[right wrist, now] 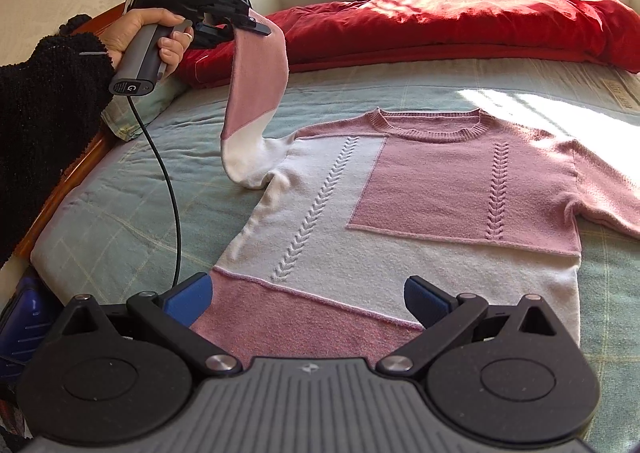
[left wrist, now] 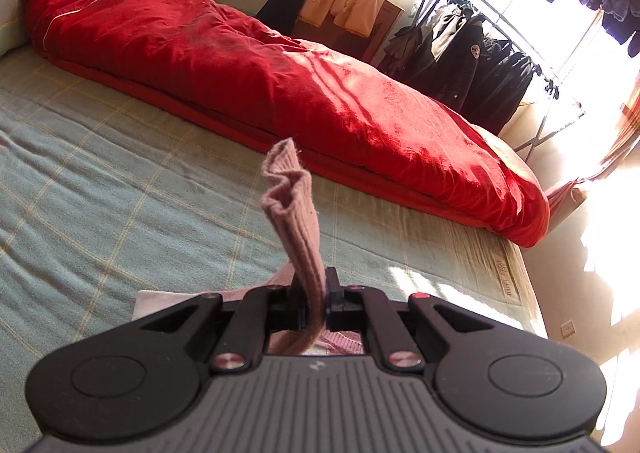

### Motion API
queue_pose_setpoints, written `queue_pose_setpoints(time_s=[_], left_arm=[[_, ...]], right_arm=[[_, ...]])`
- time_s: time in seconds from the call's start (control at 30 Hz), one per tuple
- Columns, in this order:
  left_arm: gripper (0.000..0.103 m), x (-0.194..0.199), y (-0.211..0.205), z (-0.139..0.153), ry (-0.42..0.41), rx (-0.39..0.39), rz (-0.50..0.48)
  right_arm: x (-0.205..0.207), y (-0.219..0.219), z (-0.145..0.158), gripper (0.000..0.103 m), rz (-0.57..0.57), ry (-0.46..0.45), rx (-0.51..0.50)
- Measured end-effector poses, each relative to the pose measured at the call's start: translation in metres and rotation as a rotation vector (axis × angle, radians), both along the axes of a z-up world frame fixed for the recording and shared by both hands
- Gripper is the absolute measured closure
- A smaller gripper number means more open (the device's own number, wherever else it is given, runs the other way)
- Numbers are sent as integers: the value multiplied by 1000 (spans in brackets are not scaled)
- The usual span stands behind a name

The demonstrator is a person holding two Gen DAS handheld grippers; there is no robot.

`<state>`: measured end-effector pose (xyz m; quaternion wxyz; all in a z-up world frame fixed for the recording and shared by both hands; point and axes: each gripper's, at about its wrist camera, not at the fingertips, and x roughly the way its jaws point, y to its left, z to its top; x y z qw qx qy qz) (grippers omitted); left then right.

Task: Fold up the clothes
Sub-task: 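Lower the cuff below the collar and open the left tool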

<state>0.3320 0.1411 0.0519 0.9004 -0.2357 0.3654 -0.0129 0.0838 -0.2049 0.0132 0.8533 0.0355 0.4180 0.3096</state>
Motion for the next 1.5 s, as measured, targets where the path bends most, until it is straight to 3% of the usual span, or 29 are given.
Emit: queue_pose_setpoints(time_s=[0.83,1.5], left_arm=[[97,30,-114,1,32,48,-109],[97,50,-191,-49,142,100,-203]], right_arm=[[0,-60,-28,0,-116,52,42],[8,-91,-46,0,-173,95,73]])
